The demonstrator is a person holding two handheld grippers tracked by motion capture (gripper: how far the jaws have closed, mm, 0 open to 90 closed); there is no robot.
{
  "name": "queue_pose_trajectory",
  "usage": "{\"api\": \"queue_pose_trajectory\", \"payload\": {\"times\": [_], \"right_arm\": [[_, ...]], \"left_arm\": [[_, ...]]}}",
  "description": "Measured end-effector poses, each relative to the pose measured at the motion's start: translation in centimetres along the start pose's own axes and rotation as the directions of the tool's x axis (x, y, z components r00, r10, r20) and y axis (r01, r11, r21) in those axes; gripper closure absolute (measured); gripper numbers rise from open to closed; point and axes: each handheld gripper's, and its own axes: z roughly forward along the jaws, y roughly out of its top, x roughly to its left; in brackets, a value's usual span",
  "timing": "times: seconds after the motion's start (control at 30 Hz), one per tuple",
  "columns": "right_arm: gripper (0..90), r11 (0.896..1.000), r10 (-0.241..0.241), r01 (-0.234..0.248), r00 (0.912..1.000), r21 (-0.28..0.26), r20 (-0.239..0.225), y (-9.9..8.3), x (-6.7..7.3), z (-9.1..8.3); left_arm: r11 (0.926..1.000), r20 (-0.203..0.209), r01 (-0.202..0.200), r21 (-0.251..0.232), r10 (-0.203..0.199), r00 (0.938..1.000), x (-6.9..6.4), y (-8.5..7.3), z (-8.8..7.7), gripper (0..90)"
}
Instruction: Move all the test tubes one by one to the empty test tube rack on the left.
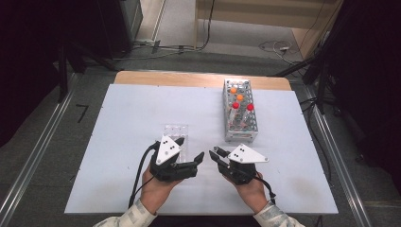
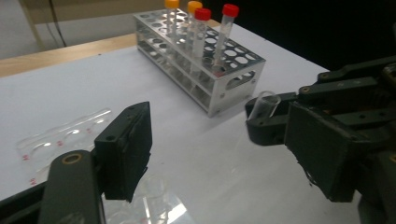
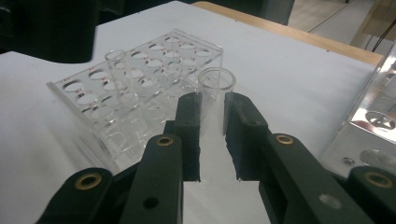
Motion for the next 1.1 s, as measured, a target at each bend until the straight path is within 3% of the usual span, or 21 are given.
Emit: {"api": "queue_pose_trajectory", "payload": {"times": [0.17, 0.2, 0.27, 0.47, 0.7, 0.87, 1.1], "right_arm": [[72.8, 1.0, -0.027, 0.027, 0.9996, 0.002, -0.004, -0.2, 0.9, 0.4], [72.8, 1.0, -0.031, 0.031, 0.9995, -0.003, -0.008, -0.2, 1.3, 0.5], [72.8, 0.999, -0.037, 0.037, 0.9992, -0.006, -0.014, -0.1, 1.7, 0.5], [72.8, 0.998, -0.06, 0.06, 0.998, -0.008, -0.017, -0.1, 2.2, 0.6], [72.8, 0.998, -0.06, 0.06, 0.9981, -0.008, -0.014, 0.0, 2.3, 0.6], [72.8, 0.998, -0.066, 0.065, 0.9978, -0.015, -0.01, 0.0, 2.4, 0.6], [72.9, 0.997, -0.077, 0.077, 0.997, -0.011, -0.006, -0.1, 2.5, 0.6]], "left_arm": [[1.0, 0.064, -0.002, -0.001, 0.002, 0.9979, -0.4, 0.1, 0.6, 37.1], [1.0, 0.089, 0.001, 0.009, -0.001, 0.996, -0.6, 0.1, 0.9, 43.5], [0.9997, 0.101, -0.008, 0.024, 0.005, 0.9949, -0.7, 0.0, 1.2, 47.9], [0.9995, 0.113, -0.013, 0.03, 0.009, 0.9936, -0.7, -0.1, 1.6, 61.7], [0.9988, 0.12, -0.02, 0.044, 0.015, 0.9927, -0.9, -0.2, 1.9, 65.9], [0.9987, 0.121, -0.03, 0.042, 0.025, 0.9924, -1.0, -0.2, 2.0, 73.8], [0.9983, 0.122, -0.032, 0.049, 0.026, 0.9922, -0.9, -0.3, 2.1, 73.9]]}}
